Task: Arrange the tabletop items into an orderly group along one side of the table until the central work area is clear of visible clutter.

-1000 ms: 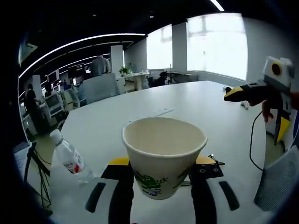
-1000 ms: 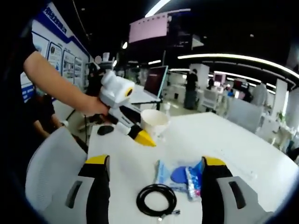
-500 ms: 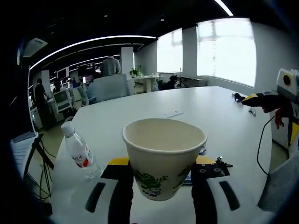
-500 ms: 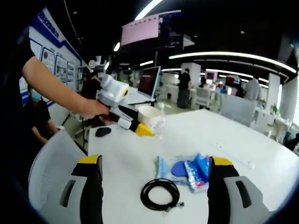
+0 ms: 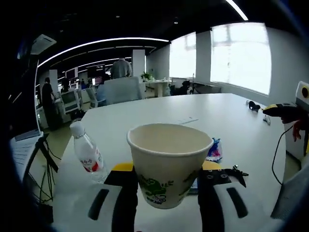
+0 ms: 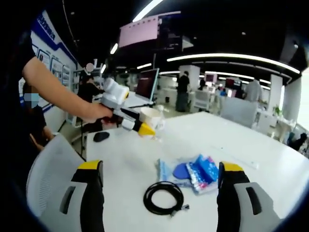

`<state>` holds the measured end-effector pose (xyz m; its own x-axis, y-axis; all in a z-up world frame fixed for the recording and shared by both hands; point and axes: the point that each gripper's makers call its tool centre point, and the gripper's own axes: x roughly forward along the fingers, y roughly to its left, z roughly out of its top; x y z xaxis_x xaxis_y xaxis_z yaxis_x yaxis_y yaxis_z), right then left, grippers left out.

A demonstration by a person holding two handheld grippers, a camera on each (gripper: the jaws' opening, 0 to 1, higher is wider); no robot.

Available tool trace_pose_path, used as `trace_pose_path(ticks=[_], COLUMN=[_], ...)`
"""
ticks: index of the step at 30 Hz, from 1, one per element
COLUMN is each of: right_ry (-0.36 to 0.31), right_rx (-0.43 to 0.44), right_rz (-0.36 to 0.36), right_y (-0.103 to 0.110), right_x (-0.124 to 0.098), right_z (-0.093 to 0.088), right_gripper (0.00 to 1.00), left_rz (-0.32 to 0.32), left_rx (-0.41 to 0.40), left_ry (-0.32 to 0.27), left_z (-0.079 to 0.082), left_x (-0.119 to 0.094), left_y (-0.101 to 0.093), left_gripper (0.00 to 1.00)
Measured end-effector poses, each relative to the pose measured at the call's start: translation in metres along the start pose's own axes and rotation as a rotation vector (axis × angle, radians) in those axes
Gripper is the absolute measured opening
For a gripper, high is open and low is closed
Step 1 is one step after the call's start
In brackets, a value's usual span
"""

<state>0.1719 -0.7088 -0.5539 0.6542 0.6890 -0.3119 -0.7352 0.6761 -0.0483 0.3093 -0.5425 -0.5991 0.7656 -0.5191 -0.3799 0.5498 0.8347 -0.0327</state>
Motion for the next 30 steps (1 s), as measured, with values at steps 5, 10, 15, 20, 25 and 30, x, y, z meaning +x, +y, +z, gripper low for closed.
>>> trace_pose_path(ticks=[5,10,15,20,25,30], right_ry=[0.001,0.008,0.022,0.031,0.043,0.053], right_rx=[0.018,0.039,0.052,0.057,0.055,0.057], right_rz=[-0.030,-0.051,-0.055,-0.061,-0.064,-0.069], right_y=[-0.005,-0.008,-0.009,-0.009,-0.009,-0.008], right_x=[-0.002,-0.005,-0.006,-0.008,-0.010,-0.011], right_z=[-0.005,-0.011,-0.017,-0.021,-0.025,-0.029], right_gripper=[0.99,0.99,0.99,0.99,0.99,0.98], left_rz=[0.012,0.021,0.024,0.031,0.038,0.047], left_rx=[-0.009,-0.021,-0.034,-0.045,-0.053,-0.059], left_ry=[-0.013,-0.014,-0.023,-0.035,-0.038,-0.057], left_z=[-0.001,-0.005,-0.004,-0.006,-0.011,-0.015], left_x=[0.004,0.010,0.014,0.020,0.024,0.031], left_y=[0.005,0.011,0.014,0.020,0.023,0.029], left_gripper=[0.48,0.48,0.48,0.48,0.48,0.48])
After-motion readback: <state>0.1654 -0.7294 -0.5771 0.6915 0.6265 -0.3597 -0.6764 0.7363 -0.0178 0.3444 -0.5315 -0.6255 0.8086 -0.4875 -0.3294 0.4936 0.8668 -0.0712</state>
